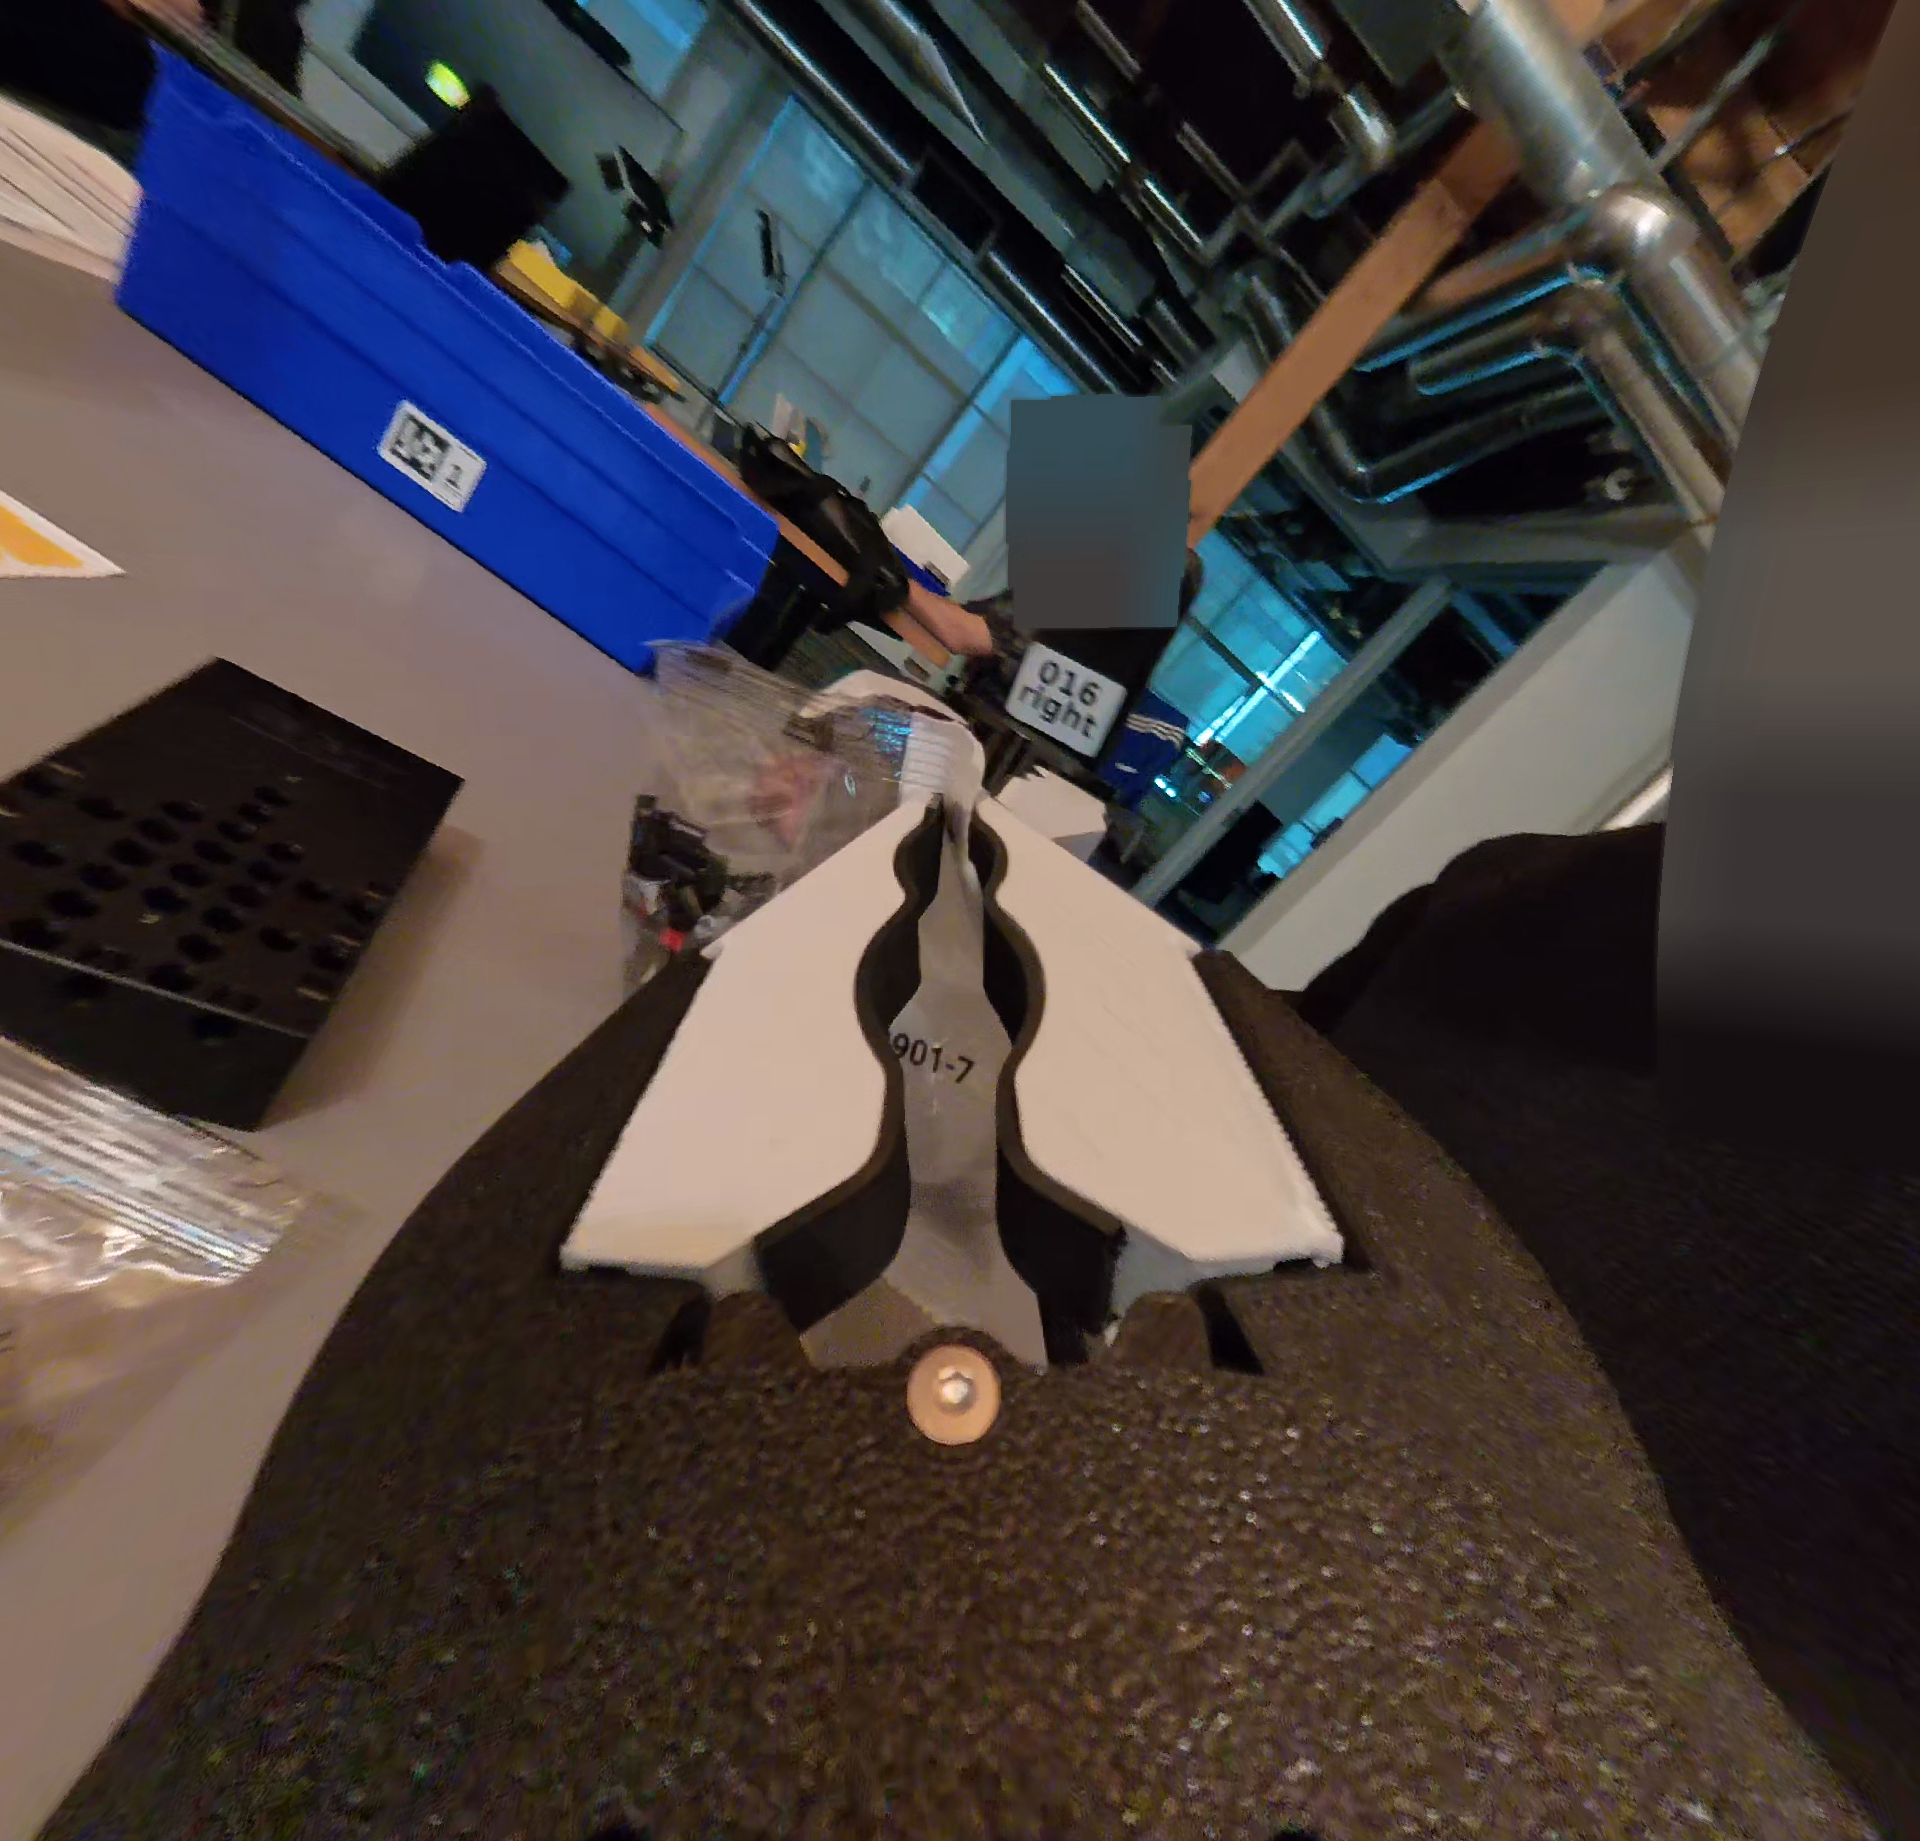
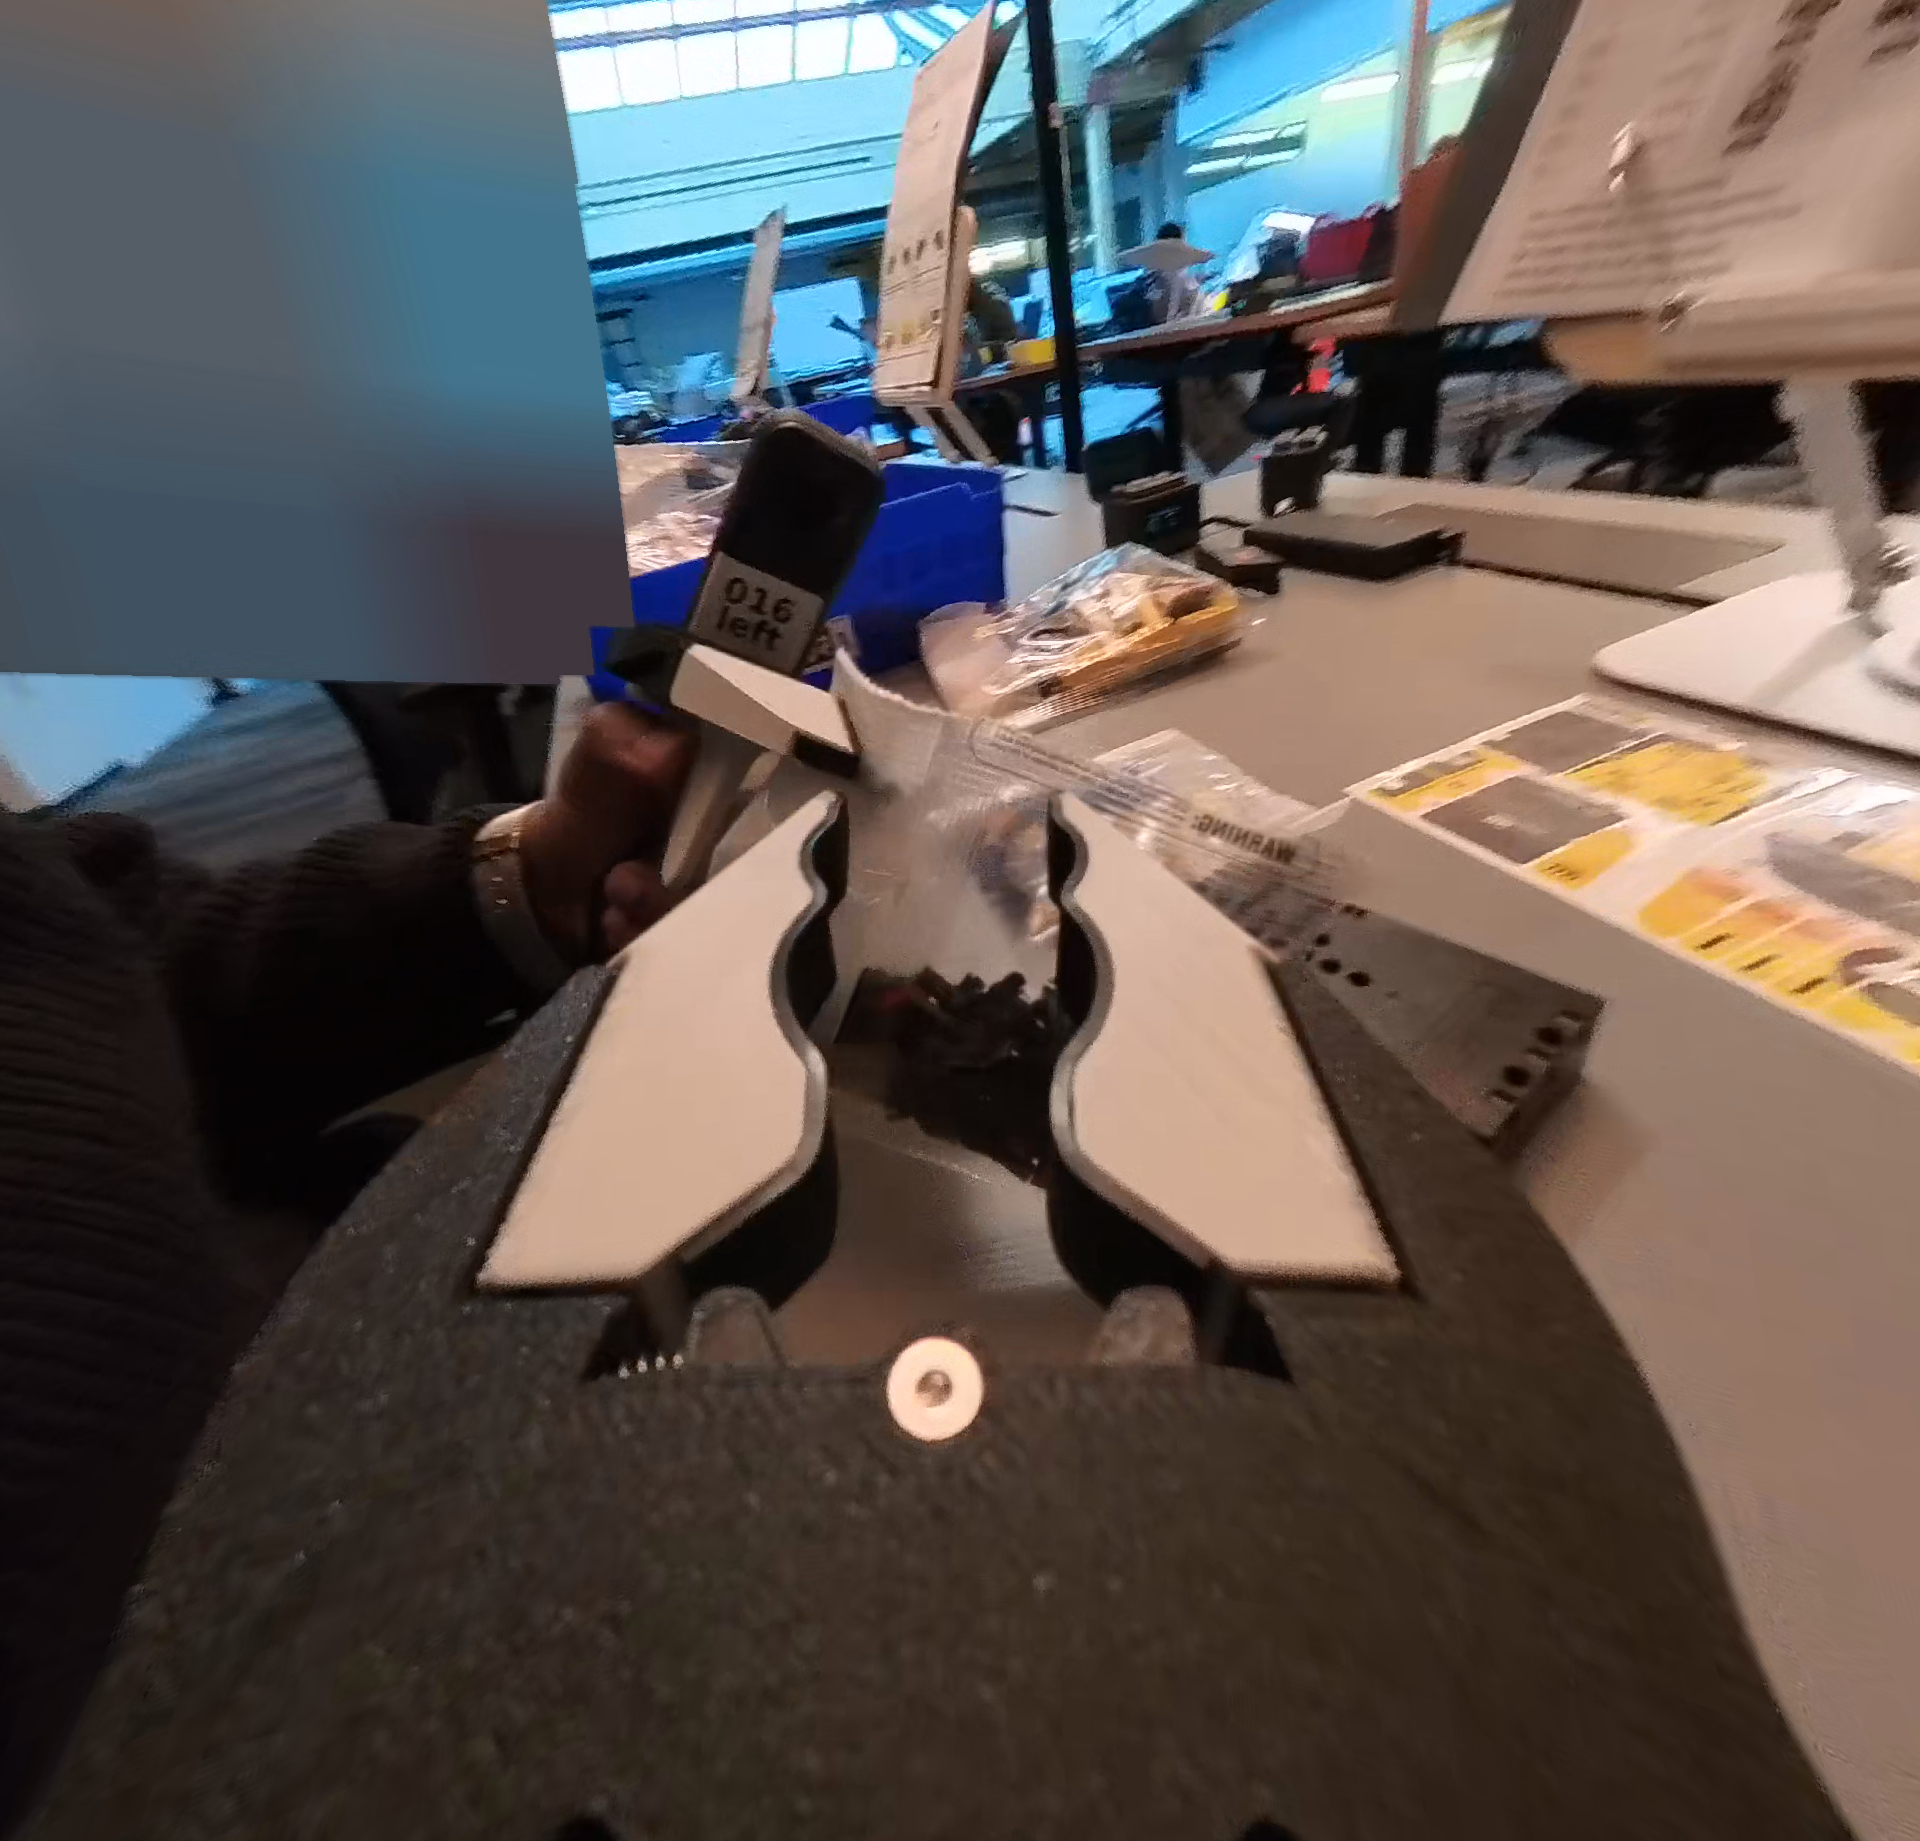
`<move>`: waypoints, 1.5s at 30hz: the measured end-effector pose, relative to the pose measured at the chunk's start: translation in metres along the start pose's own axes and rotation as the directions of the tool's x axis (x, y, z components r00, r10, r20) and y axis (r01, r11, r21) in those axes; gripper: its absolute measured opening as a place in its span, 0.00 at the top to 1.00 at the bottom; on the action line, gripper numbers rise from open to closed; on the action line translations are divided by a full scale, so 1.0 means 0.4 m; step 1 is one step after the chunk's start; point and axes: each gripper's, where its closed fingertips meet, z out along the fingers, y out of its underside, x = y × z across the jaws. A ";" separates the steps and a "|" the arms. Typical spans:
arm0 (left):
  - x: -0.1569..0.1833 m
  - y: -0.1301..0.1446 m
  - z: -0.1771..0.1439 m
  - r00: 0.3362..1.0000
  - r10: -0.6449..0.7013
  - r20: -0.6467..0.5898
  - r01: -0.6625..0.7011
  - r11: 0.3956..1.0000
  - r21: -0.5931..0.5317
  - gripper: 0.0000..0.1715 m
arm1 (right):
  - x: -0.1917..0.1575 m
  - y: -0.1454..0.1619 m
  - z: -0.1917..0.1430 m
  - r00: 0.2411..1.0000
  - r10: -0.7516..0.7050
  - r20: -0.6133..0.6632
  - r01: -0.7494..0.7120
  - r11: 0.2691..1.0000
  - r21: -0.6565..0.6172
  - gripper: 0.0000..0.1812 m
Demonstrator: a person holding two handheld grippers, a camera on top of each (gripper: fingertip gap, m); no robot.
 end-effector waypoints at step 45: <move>-0.049 0.007 -0.016 0.986 0.072 0.148 -0.062 0.995 -0.074 1.00 | 0.025 0.031 -0.006 0.989 -0.140 -0.041 0.135 0.985 -0.104 0.93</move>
